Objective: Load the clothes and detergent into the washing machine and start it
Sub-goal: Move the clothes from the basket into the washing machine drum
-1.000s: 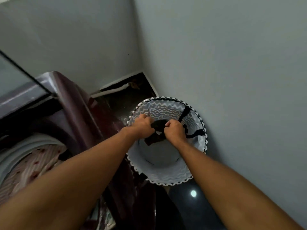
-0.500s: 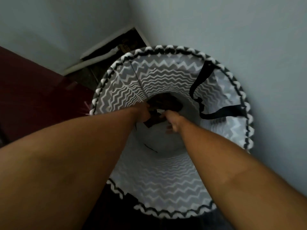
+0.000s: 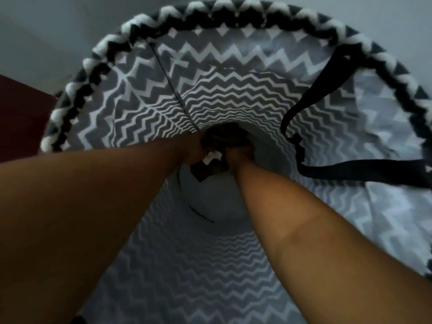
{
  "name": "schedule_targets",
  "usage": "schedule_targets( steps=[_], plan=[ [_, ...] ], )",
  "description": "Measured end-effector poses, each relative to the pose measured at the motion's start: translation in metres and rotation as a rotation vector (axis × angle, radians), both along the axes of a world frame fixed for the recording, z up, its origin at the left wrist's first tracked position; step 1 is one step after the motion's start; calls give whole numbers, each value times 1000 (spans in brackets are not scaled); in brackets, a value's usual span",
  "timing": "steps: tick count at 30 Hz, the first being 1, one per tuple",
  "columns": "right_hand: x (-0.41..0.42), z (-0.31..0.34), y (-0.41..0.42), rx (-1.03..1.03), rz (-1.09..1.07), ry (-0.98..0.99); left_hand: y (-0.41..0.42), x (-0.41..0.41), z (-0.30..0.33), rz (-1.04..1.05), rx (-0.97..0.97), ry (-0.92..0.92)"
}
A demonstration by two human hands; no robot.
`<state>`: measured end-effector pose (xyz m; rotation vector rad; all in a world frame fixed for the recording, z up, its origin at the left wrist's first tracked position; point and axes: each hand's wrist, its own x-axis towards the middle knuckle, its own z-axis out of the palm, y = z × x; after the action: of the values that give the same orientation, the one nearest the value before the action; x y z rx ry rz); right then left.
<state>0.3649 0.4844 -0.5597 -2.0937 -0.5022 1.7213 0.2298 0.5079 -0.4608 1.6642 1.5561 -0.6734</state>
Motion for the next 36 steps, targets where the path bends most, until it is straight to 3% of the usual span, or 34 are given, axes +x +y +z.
schedule_targets(
  steps=[4,11,19,26,30,36],
  plan=[
    [-2,3,9,28,47,-198,-8,4,12,129,-25,-26],
    [8,154,29,66,-138,35,-4,30,133,256,-25,53],
    [-34,382,13,126,-146,315,-28,23,303,405,100,-155],
    [-80,502,5,188,-226,697,-62,-30,443,393,445,-286],
    [-120,567,-17,199,-191,910,-94,-68,504,579,546,-370],
    [-198,592,-64,218,-29,1058,-157,-119,555,752,717,-246]
  ],
)
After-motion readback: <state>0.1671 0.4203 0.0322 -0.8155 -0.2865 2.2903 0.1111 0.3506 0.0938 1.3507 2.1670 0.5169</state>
